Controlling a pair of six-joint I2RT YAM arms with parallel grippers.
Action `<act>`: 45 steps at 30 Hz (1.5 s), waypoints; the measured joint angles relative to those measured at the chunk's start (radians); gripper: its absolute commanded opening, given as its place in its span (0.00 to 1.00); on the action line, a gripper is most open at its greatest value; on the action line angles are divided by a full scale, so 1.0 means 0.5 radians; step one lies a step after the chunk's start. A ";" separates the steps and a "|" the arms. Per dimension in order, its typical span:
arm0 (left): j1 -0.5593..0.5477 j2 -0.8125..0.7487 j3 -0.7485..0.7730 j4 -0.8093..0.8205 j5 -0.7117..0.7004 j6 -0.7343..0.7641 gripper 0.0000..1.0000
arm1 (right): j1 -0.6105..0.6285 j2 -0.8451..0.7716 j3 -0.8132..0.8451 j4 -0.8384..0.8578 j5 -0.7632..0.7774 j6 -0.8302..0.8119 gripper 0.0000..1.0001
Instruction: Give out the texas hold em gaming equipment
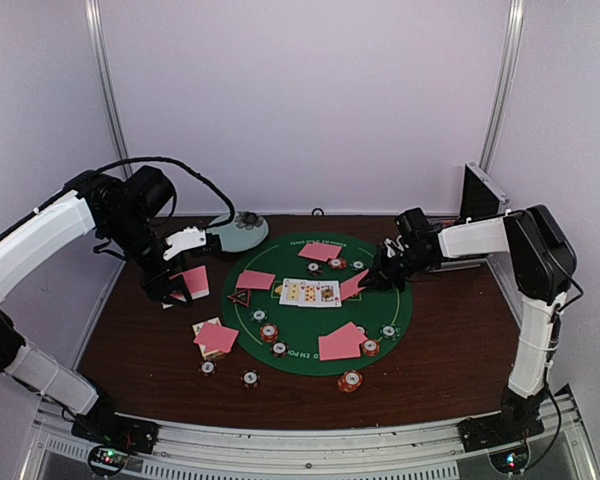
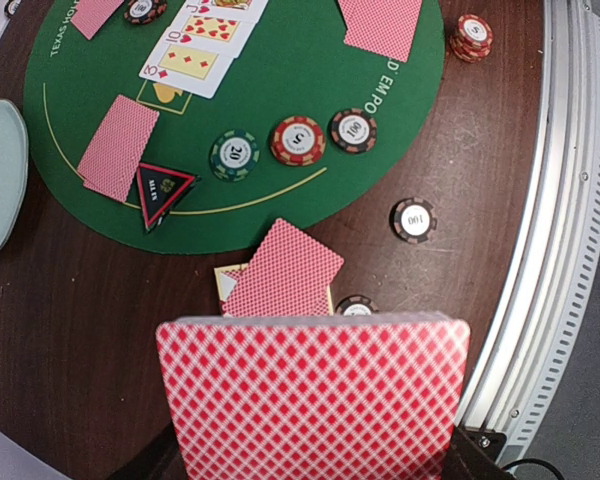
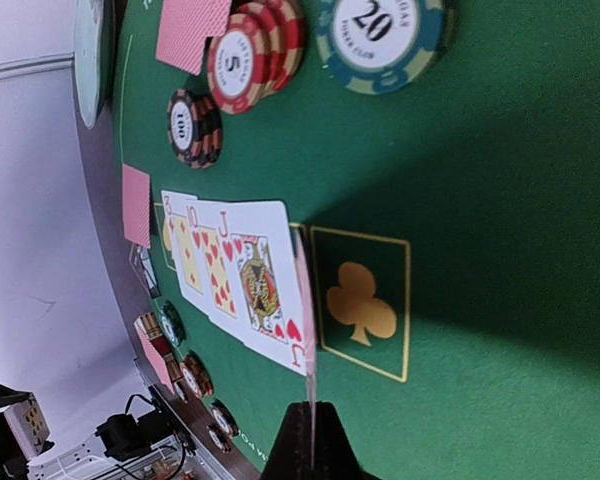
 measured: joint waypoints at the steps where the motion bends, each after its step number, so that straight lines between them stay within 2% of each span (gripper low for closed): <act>1: 0.000 0.001 0.000 0.000 0.000 0.000 0.00 | -0.008 0.014 0.000 0.010 0.006 0.002 0.00; 14: 0.000 0.000 0.000 0.000 0.000 0.001 0.00 | -0.054 0.113 0.006 0.102 0.066 -0.001 0.01; 18: 0.000 0.000 0.000 0.000 0.001 0.001 0.00 | -0.066 0.113 0.021 0.054 0.112 -0.049 0.17; 22: 0.000 0.000 0.000 0.000 0.000 0.002 0.00 | -0.069 0.113 0.034 -0.018 0.149 -0.110 0.40; 26: 0.000 0.000 0.000 -0.001 0.001 0.001 0.00 | -0.069 0.104 0.063 -0.115 0.192 -0.170 0.50; 28: 0.000 0.000 0.000 -0.001 0.001 0.001 0.00 | -0.069 0.079 0.072 -0.170 0.227 -0.193 0.59; 34: 0.000 0.000 0.000 -0.002 0.001 0.002 0.00 | -0.067 -0.127 0.074 -0.284 0.354 -0.214 0.66; 39: 0.000 0.000 0.000 -0.001 0.001 0.001 0.00 | -0.005 -0.330 0.098 -0.306 0.422 -0.192 0.78; 45: 0.000 0.000 0.000 -0.001 0.002 0.001 0.00 | 0.347 -0.440 0.202 -0.277 0.446 -0.108 0.84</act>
